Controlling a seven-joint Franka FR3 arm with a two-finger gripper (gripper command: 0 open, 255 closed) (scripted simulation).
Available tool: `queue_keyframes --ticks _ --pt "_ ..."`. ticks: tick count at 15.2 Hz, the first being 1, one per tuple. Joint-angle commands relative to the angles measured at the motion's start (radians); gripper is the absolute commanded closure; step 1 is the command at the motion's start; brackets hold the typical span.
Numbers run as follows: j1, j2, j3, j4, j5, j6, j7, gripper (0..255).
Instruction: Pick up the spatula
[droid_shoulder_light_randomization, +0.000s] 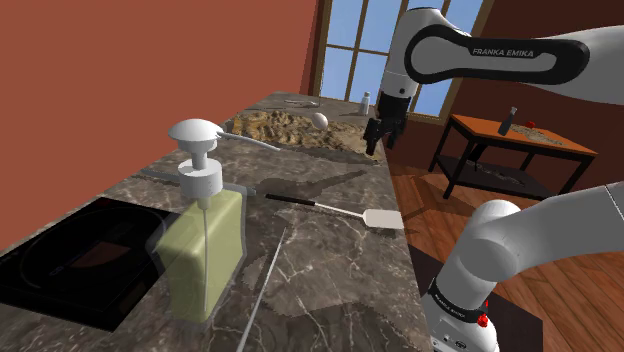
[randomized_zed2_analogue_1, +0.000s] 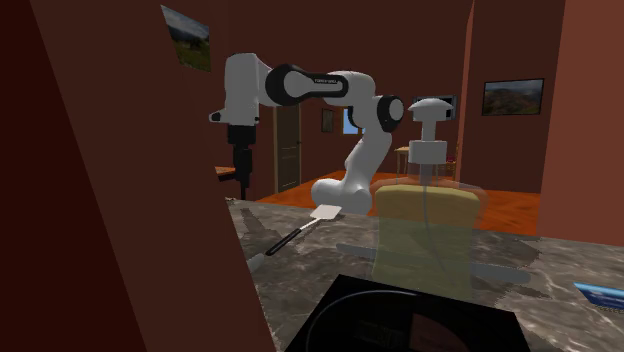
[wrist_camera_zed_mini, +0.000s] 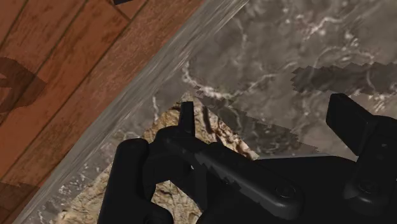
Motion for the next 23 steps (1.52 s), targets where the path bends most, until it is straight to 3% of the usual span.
queue_keyframes --ticks 1,23 --pt "0.000 0.000 0.000 0.000 0.000 0.000 0.000 0" --pt "0.378 0.094 0.285 0.068 0.220 0.081 -0.140 0"
